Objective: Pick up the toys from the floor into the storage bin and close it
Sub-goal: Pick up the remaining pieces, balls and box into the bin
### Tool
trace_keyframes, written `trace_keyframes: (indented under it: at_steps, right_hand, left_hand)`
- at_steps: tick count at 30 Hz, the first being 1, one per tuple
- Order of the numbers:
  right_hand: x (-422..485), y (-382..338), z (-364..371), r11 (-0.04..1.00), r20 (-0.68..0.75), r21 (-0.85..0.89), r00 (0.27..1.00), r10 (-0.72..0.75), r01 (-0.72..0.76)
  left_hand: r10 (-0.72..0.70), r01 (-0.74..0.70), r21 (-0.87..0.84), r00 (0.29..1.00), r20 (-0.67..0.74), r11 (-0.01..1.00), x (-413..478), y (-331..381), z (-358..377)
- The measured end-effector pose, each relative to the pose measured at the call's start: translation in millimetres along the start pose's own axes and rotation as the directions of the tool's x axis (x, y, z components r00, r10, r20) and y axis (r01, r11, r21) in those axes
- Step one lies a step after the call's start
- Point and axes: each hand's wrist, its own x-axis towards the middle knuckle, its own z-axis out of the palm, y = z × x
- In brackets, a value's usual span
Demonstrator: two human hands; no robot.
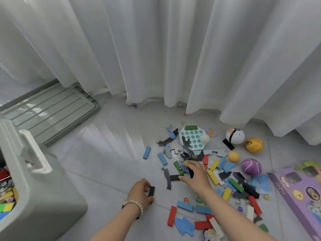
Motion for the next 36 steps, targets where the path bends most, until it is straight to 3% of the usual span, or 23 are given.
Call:
trace_keyframes:
  at_steps: [3,5,7,11,18,22,27,36]
  right_hand:
    - [1,0,0,0.996,-0.108,0.051,0.992,-0.069,0.075]
    - [5,4,-5,0.998,-0.186,-0.018,0.981,-0.055,0.053]
    - [7,11,-7,0.995,-0.13,-0.095,0.991,-0.012,0.0]
    - [0,16,3,0.999,0.034,0.039,0.999,-0.014,0.013]
    - [9,15,-8,0.994,-0.035,0.107,0.999,0.012,-0.008]
    - [8,9,-3,0.978,0.025,0.206,1.0,-0.018,0.013]
    - [14,17,-6,0.989,-0.158,0.146,0.987,0.011,0.012]
    - [31,0,-2,0.91,-0.012,0.377,0.981,0.194,-0.175]
  left_hand:
    - [0.032,-0.032,-0.021,0.999,-0.025,0.999,7,0,0]
    - [0.02,-0.024,-0.083,0.999,-0.047,0.996,11,5,-1]
    - [0.004,-0.016,-0.184,0.998,-0.067,0.983,14,11,0]
    - [-0.052,0.026,-0.462,0.998,-0.044,0.886,16,30,6]
    - [-0.107,0.103,-0.701,0.994,0.038,0.706,21,44,14]
    - [-0.083,0.114,-0.763,0.993,0.08,0.636,24,52,18]
    - [-0.083,0.127,-0.809,0.992,0.097,0.573,28,56,22]
    - [-0.036,0.151,-0.867,0.988,0.152,0.475,43,65,27]
